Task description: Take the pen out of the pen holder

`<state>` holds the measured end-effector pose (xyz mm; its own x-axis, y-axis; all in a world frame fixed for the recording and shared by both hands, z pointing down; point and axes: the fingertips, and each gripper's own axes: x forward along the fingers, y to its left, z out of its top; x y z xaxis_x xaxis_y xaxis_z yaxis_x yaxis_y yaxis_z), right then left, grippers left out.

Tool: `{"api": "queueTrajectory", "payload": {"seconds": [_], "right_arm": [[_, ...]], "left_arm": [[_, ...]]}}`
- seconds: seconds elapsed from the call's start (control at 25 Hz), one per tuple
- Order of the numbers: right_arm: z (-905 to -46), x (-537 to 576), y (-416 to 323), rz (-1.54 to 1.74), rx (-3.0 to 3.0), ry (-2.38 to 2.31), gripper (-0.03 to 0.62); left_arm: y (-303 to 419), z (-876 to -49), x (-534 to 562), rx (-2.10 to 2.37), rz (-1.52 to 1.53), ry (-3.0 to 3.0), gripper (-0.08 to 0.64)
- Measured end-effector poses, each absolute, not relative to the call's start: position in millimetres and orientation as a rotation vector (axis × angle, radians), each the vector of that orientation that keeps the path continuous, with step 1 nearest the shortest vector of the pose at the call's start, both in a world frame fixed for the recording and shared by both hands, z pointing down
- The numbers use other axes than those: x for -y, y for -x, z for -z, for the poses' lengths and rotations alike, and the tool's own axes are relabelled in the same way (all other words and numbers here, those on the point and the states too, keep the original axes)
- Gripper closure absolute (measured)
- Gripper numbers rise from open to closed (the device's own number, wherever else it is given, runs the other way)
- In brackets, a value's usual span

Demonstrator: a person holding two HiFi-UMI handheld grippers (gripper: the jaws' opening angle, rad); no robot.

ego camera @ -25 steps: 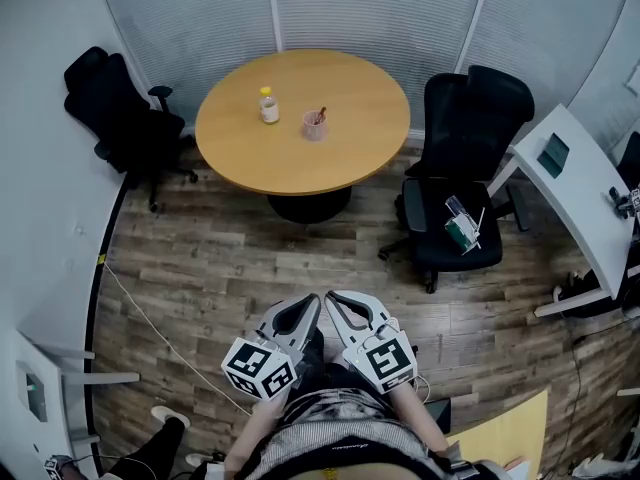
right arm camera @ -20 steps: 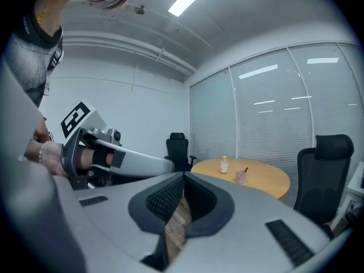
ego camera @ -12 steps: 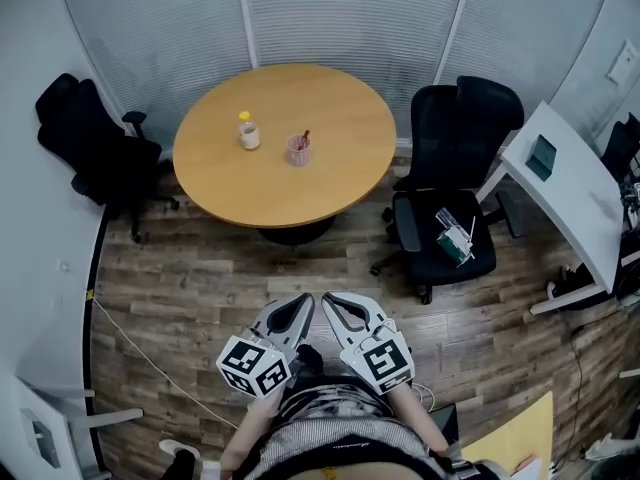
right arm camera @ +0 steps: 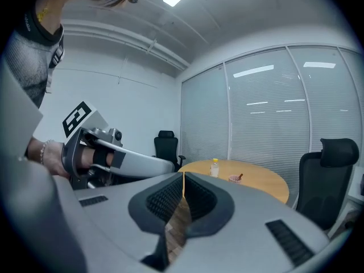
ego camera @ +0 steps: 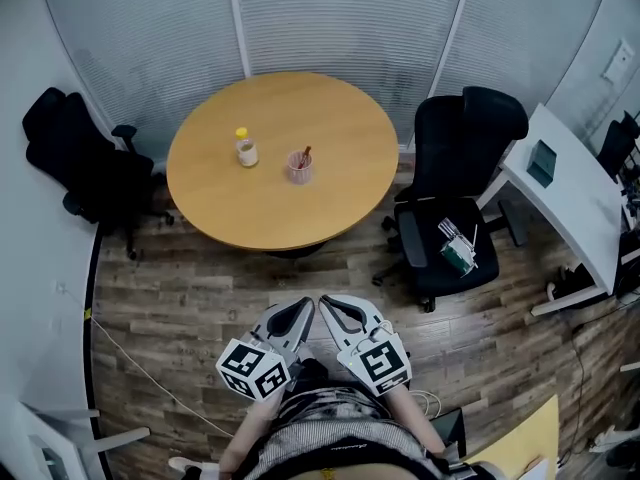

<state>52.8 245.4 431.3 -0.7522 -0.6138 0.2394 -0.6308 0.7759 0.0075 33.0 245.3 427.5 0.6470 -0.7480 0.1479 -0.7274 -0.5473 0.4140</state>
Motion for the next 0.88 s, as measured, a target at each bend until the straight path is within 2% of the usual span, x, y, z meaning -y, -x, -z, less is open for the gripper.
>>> {"api": "queueTrajectory", "payload": {"seconds": [0.88], "right_arm": [[-443.9,-228.1,1.8,-0.128,2.726,-0.997,0.569]], "left_arm": [[23.5,-438.3,-227.7,1.136,0.075,-2.416,0.557]]}}
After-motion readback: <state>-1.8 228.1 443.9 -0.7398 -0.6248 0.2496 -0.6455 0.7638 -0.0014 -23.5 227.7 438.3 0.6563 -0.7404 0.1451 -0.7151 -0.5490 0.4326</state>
